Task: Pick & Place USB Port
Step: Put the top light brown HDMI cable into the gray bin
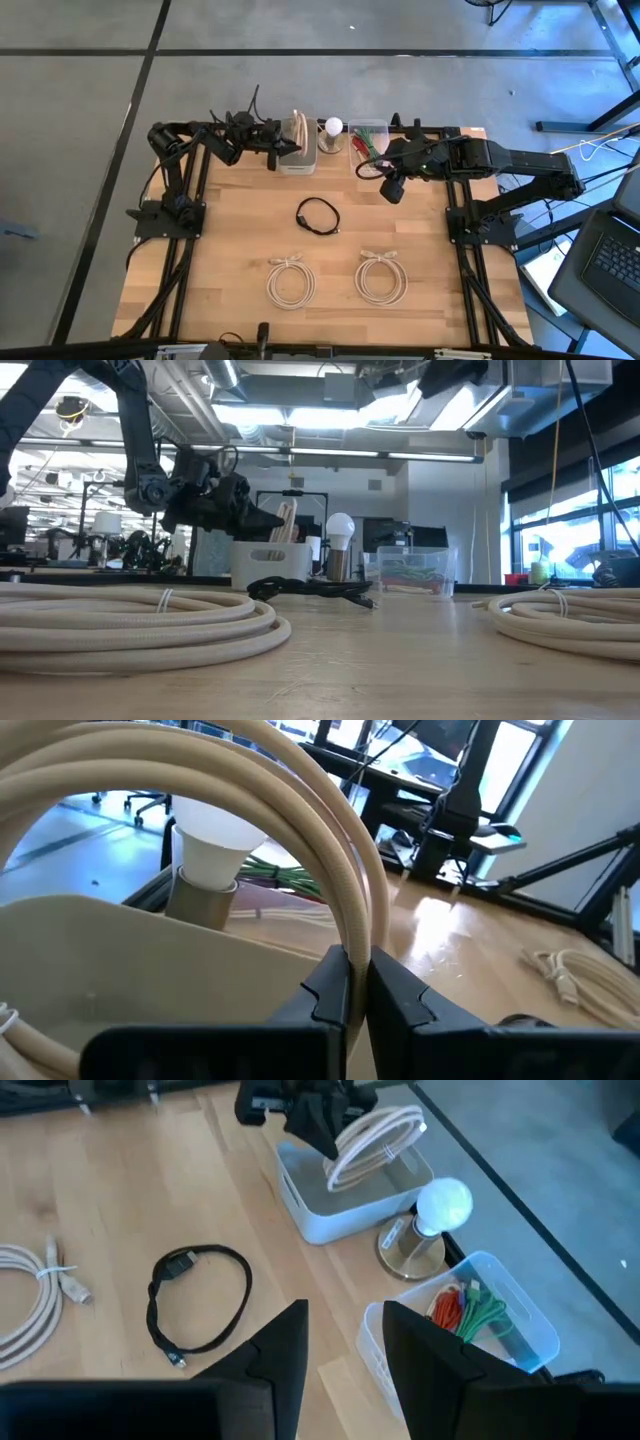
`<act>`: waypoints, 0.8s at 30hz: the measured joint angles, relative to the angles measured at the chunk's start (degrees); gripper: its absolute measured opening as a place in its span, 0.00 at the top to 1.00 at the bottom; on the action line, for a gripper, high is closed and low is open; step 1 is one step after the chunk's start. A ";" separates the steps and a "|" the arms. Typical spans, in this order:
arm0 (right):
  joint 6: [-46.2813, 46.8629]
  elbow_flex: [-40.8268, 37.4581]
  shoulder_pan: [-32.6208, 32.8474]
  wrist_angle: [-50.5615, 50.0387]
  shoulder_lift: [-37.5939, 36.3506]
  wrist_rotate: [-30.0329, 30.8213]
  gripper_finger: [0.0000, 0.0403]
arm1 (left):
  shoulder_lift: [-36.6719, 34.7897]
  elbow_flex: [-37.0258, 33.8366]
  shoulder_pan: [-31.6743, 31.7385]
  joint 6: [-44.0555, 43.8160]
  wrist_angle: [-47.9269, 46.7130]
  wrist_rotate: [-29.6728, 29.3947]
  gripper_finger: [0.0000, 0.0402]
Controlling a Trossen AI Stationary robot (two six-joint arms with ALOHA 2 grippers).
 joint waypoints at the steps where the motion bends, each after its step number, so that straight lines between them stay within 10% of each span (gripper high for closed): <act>1: -0.38 0.00 0.00 0.44 0.00 0.00 0.67 | 0.00 0.02 -0.36 0.47 -0.03 -0.33 0.97; 24: -0.84 0.00 0.02 -0.67 0.00 -0.02 0.67 | 0.00 7.96 -4.70 11.62 -20.20 -3.72 0.97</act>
